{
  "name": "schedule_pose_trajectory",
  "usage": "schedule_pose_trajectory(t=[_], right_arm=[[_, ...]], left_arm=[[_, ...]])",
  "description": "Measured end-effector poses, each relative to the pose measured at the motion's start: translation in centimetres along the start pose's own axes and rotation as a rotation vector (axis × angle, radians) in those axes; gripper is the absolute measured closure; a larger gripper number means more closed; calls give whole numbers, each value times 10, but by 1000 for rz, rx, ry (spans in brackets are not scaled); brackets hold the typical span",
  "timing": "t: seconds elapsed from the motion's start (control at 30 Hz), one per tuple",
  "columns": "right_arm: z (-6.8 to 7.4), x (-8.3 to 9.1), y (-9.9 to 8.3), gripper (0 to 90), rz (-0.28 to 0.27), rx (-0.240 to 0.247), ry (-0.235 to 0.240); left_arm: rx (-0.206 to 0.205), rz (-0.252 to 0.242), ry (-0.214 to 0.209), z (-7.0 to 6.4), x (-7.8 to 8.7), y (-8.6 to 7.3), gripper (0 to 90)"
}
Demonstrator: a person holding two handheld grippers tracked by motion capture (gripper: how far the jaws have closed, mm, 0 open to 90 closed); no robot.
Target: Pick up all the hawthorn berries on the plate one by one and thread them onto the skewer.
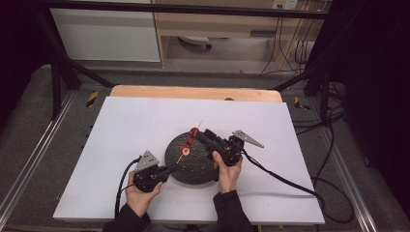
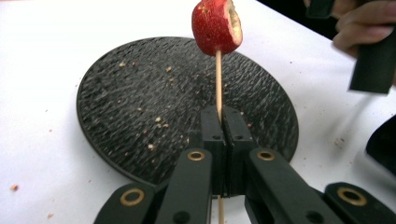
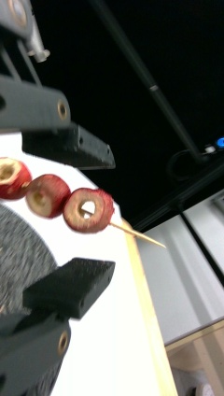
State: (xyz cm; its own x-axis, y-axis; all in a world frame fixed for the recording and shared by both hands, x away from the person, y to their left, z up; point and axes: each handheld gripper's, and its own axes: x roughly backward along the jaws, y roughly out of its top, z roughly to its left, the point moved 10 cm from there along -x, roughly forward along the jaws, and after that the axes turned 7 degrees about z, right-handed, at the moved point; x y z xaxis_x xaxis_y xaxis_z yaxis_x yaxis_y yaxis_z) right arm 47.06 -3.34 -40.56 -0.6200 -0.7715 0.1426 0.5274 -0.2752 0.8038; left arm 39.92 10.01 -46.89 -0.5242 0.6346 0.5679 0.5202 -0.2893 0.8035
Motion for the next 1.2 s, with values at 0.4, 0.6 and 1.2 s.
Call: schedule_pose_trajectory(t=[0.4, 0.6, 1.2], right_arm=[[-33, 20, -19, 111, 286, 151, -96], [-51, 40, -31, 51, 416, 255, -134], [-99, 101, -57, 6, 560, 354, -211]], left_arm=[[11, 37, -4, 9, 5, -8, 885], [4, 60, -11, 9, 6, -10, 885], [-38, 135, 4, 16, 10, 3, 884]])
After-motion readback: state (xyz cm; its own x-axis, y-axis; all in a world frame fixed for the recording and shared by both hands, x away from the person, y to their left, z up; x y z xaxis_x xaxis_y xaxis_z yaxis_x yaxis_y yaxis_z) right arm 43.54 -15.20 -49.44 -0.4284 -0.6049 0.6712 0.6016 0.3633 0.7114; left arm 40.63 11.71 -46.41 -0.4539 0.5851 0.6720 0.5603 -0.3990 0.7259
